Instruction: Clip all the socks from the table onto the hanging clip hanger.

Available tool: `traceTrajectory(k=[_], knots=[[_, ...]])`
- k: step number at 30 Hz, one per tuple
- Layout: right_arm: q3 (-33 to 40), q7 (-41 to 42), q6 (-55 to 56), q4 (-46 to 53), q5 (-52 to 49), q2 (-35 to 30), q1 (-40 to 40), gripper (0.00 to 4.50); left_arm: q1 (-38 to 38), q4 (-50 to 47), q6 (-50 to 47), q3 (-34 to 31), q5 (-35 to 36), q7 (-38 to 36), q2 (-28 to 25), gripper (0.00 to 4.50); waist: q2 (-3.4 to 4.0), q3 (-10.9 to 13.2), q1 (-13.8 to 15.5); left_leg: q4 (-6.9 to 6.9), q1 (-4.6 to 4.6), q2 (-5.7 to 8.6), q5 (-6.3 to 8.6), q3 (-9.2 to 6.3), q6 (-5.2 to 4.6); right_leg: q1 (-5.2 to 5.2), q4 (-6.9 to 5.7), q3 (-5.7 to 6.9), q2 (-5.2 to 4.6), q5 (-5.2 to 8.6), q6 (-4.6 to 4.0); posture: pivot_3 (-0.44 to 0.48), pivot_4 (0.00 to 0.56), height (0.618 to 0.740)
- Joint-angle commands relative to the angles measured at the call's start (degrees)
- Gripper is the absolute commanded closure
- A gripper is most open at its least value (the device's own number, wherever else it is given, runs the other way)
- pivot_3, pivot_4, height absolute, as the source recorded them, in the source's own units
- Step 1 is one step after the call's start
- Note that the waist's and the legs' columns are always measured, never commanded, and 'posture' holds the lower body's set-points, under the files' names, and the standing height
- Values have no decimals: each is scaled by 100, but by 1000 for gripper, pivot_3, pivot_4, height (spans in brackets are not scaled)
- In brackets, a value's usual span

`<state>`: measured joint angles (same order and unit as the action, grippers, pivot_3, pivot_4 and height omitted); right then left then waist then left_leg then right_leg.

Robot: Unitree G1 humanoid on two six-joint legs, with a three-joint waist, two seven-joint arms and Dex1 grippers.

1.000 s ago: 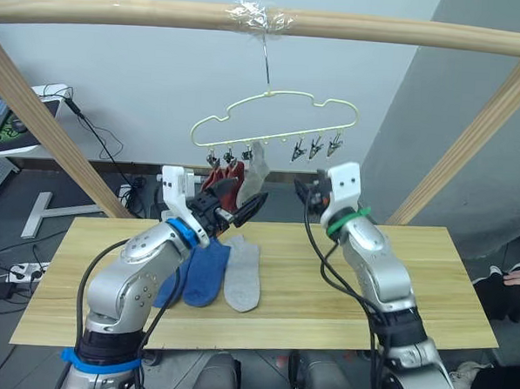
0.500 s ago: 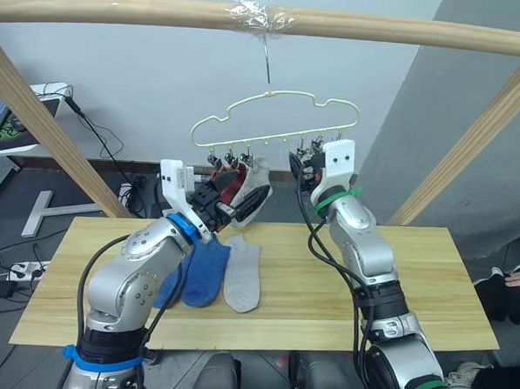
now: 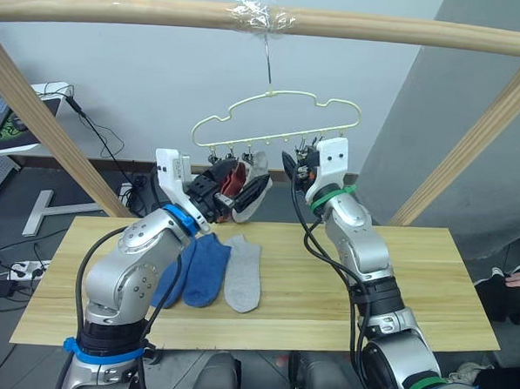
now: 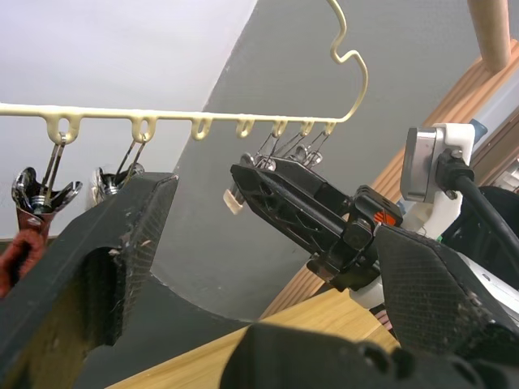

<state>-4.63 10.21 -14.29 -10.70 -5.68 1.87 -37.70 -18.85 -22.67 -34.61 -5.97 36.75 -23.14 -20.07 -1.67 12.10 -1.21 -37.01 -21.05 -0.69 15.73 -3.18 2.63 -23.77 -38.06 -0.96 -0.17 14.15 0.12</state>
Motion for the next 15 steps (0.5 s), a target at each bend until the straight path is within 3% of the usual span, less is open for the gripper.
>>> traceTrajectory(k=[1,15], knots=[[-53,138,149,75,-27,48,-183,1622,-179,-171,118,-54,1,4,6,0,0,0,7,0,0,0,0,0,0,0,0,0,0,0,0,81,168,740],[12,314,196,-13,-47,52,-291,1622,-280,-179,120,-43,3,-17,16,0,0,0,12,0,0,0,0,-1,0,0,0,0,0,0,0,79,170,740]])
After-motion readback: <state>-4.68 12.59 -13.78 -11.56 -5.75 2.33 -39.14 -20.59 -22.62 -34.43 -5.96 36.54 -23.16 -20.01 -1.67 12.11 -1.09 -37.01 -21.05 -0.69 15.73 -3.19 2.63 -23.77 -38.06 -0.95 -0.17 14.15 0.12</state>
